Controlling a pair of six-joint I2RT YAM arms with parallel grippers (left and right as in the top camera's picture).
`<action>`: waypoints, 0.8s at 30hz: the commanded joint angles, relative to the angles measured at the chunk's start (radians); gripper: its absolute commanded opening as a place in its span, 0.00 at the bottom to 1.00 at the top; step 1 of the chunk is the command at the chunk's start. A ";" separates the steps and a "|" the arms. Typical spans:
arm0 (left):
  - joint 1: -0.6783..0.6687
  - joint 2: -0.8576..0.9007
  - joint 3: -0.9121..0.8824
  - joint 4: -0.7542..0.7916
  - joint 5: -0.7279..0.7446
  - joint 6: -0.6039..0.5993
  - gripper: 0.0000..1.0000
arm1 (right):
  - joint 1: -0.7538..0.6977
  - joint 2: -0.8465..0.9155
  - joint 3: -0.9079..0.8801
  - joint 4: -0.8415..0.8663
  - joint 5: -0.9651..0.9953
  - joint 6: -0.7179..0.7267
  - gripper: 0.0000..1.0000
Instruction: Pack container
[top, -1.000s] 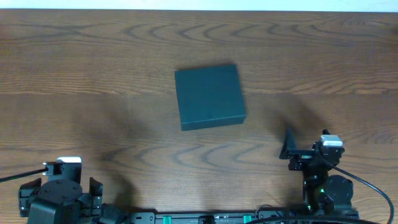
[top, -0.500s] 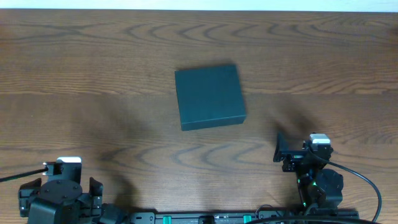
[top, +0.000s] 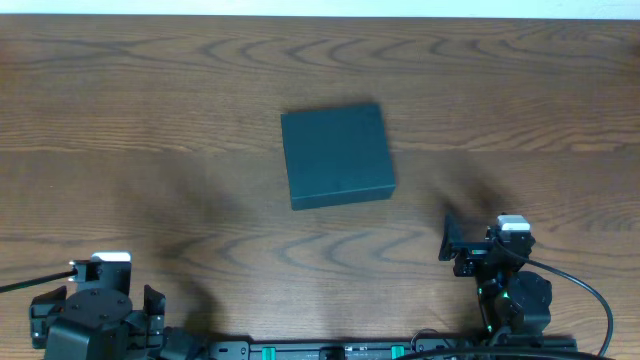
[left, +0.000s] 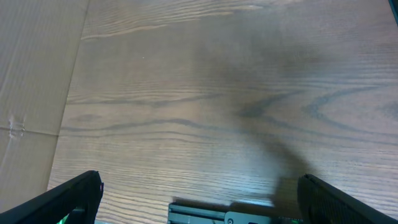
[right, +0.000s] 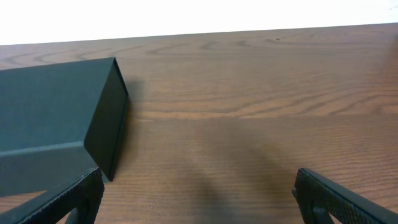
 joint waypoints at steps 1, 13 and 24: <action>0.004 -0.004 0.000 0.000 -0.009 -0.001 0.98 | -0.005 -0.009 -0.013 -0.003 -0.008 0.013 0.99; 0.013 -0.012 -0.012 -0.001 -0.010 -0.001 0.98 | -0.005 -0.009 -0.013 -0.003 -0.008 0.012 0.99; 0.255 -0.210 -0.392 0.909 0.180 -0.101 0.98 | -0.005 -0.009 -0.013 -0.003 -0.008 0.013 0.99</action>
